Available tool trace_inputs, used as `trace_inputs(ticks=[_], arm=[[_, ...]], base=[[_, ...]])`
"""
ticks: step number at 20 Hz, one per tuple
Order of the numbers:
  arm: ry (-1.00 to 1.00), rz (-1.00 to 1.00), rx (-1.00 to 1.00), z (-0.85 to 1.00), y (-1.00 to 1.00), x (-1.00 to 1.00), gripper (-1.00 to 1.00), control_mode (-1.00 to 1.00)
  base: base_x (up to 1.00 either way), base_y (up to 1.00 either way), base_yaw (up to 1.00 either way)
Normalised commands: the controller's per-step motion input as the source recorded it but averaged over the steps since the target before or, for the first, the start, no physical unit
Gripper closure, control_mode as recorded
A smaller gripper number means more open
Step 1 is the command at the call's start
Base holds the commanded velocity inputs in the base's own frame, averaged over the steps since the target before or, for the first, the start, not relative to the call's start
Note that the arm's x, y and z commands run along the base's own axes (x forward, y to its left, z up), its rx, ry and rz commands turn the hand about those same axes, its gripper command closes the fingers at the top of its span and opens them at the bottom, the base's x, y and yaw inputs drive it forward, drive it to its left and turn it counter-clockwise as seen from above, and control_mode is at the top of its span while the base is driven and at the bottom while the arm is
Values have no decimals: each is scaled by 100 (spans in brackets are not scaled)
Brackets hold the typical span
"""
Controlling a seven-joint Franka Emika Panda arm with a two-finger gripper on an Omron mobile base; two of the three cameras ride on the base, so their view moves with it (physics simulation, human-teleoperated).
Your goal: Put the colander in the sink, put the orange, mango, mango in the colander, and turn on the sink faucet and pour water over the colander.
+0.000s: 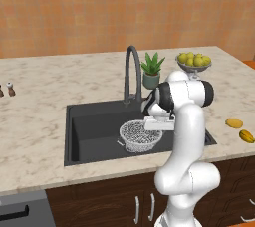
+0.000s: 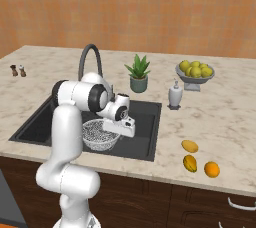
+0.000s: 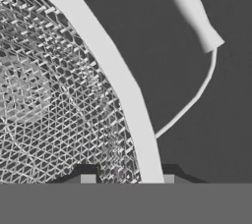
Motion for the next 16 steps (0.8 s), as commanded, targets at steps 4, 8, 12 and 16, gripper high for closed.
trace_inputs(ticks=[4,8,12,16], arm=[[0,0,0,-10,20,-19,100,-100],[0,0,-1,-12,24,-36,100,-100],[0,0,-2,-18,19,-43,100,-100],[0,-1,-4,-18,4,-9,100,-100]], base=[[0,0,0],[0,0,0],[0,0,0],[0,0,0]])
